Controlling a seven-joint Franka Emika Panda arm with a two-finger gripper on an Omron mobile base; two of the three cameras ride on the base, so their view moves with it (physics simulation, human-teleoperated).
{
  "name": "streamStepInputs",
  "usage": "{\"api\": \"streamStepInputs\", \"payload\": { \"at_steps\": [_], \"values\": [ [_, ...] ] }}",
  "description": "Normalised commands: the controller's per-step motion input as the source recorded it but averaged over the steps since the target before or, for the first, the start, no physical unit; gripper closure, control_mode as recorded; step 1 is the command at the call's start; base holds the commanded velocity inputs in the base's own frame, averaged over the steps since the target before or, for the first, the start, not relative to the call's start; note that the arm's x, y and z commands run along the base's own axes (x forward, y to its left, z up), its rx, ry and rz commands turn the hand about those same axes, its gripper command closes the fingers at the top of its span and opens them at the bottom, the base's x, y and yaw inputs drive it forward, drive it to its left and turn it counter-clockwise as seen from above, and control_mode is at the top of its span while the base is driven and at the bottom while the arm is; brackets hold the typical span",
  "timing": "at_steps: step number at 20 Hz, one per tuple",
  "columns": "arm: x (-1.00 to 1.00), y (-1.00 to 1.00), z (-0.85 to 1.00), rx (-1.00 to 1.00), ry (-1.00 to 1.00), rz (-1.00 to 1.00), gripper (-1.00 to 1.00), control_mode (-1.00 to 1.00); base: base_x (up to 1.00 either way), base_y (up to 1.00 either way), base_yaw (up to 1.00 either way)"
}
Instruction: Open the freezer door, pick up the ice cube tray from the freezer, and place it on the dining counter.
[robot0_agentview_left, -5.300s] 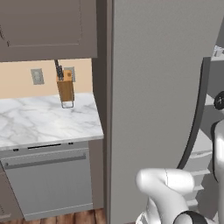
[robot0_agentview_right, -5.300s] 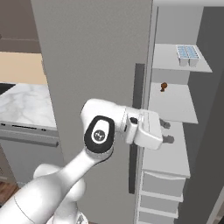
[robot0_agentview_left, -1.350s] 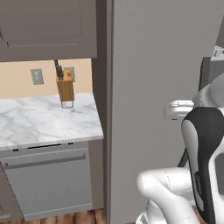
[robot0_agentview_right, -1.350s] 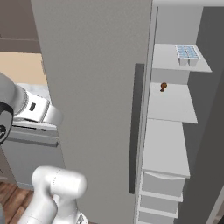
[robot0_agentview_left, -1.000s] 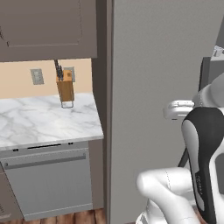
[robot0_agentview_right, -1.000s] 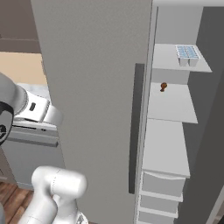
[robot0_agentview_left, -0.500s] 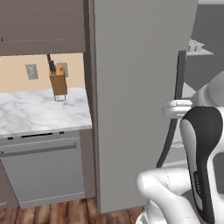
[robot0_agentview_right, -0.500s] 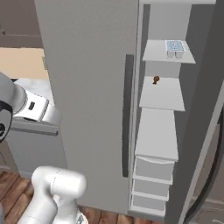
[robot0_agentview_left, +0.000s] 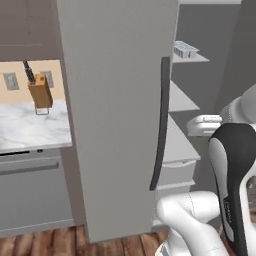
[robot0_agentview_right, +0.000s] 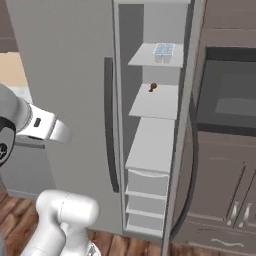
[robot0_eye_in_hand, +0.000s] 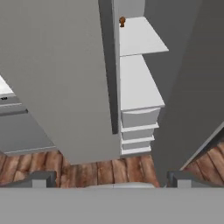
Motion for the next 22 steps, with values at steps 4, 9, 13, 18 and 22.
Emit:
{"api": "streamStepInputs", "payload": {
  "at_steps": [4,9,13,18,22],
  "values": [
    [0.0,0.0,0.0,0.0,0.0,0.0,-1.0,1.0,0.36,-0.4,-0.04],
    [0.0,0.0,0.0,0.0,0.0,0.0,-1.0,1.0,0.46,-0.22,-0.09],
    [0.0,0.0,0.0,0.0,0.0,0.0,-1.0,1.0,0.54,-0.18,-0.13],
    [0.0,0.0,0.0,0.0,0.0,0.0,-1.0,1.0,0.59,-0.19,-0.12],
    [0.0,0.0,0.0,0.0,0.0,0.0,-1.0,1.0,0.51,-0.26,-0.11]
  ]
}}
